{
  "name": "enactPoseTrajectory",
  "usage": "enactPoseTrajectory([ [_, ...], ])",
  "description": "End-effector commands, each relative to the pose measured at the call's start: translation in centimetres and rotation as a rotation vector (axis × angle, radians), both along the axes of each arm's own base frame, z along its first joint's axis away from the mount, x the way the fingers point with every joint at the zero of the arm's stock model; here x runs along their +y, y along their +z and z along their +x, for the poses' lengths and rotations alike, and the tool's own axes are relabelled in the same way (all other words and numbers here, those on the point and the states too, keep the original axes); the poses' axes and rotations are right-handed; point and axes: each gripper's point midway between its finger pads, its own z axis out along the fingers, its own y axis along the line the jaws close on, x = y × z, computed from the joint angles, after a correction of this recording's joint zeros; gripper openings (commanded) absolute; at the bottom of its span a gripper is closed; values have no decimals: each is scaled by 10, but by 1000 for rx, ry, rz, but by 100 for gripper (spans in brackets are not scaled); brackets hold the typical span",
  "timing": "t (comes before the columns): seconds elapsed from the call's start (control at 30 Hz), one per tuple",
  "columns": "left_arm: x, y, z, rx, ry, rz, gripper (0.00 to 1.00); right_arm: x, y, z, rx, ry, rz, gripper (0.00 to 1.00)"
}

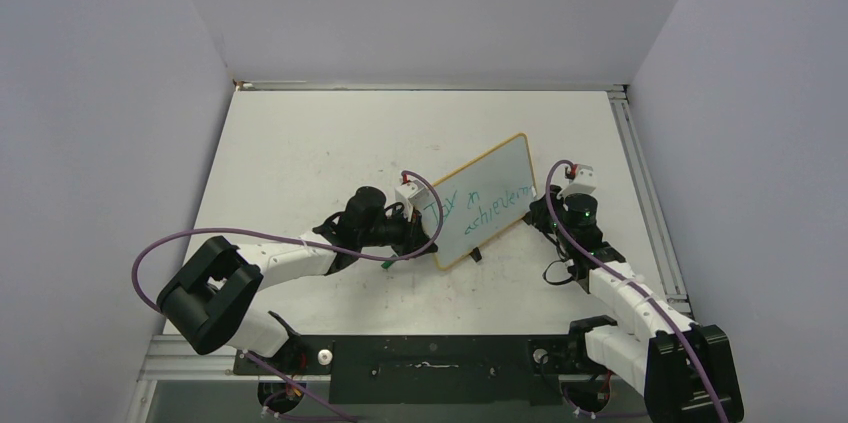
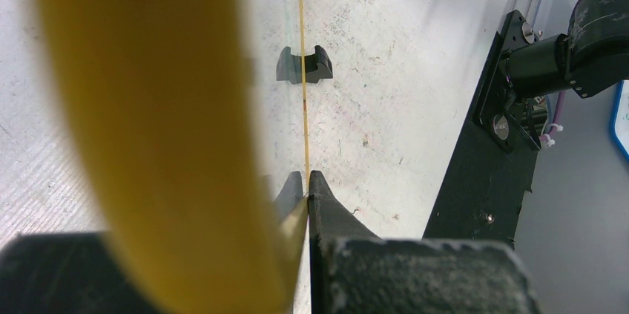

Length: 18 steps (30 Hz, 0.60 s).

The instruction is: Write a sentence on the whiteboard

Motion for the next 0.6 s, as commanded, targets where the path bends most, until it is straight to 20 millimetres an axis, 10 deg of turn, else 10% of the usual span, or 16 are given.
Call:
enactPoseTrajectory([
  [0.0, -6, 15, -8, -2, -45, -45, 0, 5, 35, 18, -122, 24, 10, 5],
  [0.57, -6, 16, -8, -5, -43, -49, 0, 11, 32, 10, -109, 59, 22, 5],
])
